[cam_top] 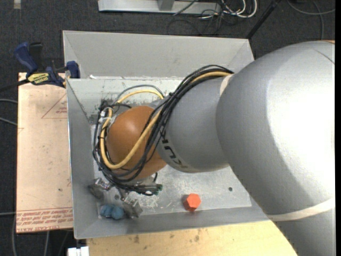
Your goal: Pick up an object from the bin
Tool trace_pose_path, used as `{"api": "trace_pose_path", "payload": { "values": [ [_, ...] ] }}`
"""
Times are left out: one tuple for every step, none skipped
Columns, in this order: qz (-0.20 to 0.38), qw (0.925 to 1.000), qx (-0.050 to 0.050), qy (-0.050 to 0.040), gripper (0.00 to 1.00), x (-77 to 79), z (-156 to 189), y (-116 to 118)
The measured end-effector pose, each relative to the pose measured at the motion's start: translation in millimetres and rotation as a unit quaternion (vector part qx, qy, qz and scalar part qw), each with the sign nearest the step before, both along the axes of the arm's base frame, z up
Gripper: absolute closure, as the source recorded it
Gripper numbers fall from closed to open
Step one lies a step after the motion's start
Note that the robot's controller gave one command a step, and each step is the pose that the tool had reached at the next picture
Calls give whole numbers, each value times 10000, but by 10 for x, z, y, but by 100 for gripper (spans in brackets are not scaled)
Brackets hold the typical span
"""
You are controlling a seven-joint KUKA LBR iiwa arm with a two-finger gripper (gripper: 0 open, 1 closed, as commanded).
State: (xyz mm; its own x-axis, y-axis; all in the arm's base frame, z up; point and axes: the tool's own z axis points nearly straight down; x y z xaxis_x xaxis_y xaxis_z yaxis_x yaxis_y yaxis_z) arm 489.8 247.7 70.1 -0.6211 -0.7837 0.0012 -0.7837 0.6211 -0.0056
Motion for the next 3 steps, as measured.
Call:
{"api": "trace_pose_path", "payload": {
  "values": [
    [53,10000,38,6,0,-97,257,13],
    [51,10000,36,15,100,-99,243,12],
    [56,10000,52,-33,100,57,1345,-12]
  ]
}}
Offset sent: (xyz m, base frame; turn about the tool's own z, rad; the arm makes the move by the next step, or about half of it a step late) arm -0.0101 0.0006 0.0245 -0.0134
